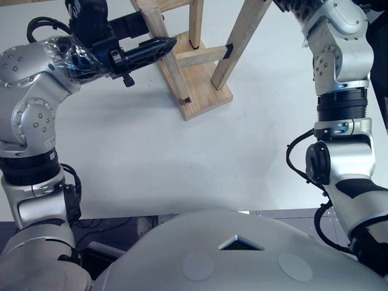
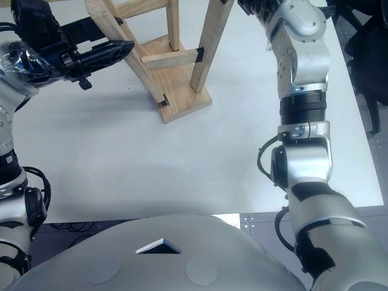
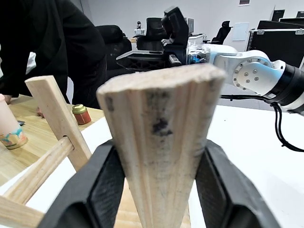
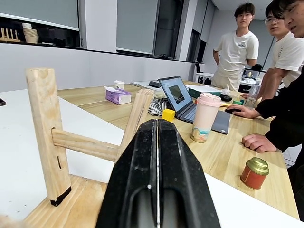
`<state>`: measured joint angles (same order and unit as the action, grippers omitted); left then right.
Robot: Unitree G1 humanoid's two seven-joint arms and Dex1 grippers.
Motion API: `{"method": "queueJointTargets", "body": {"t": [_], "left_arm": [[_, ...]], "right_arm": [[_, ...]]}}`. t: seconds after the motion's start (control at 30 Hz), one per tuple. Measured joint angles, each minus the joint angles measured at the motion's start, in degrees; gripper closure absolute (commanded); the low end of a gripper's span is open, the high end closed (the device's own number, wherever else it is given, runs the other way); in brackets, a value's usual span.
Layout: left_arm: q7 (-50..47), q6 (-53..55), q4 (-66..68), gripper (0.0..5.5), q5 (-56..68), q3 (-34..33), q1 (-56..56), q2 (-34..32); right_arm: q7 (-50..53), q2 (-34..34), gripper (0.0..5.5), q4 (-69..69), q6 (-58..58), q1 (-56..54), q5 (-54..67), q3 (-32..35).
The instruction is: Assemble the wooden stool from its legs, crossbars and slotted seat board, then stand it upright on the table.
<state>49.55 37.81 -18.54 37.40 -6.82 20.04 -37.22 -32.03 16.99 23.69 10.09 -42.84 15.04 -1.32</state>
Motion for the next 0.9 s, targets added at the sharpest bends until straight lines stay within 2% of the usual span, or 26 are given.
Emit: {"method": "queueJointTargets", "body": {"t": [0.4, 0.9], "left_arm": [[4.5, -14.5, 6.2, 3.49, -7.0, 4.6, -6.1, 1.3], [3.9, -18.4, 7.6, 3.49, -9.7, 9.3, -4.2, -3.2]], "right_arm": [[-2.2, 1.9, 5.50, -1.2, 1.3, 0.2, -0.6, -2.1], [-1.3, 1.9, 5.50, -4.6, 3.2, 1.1, -1.6, -2.6]]}}
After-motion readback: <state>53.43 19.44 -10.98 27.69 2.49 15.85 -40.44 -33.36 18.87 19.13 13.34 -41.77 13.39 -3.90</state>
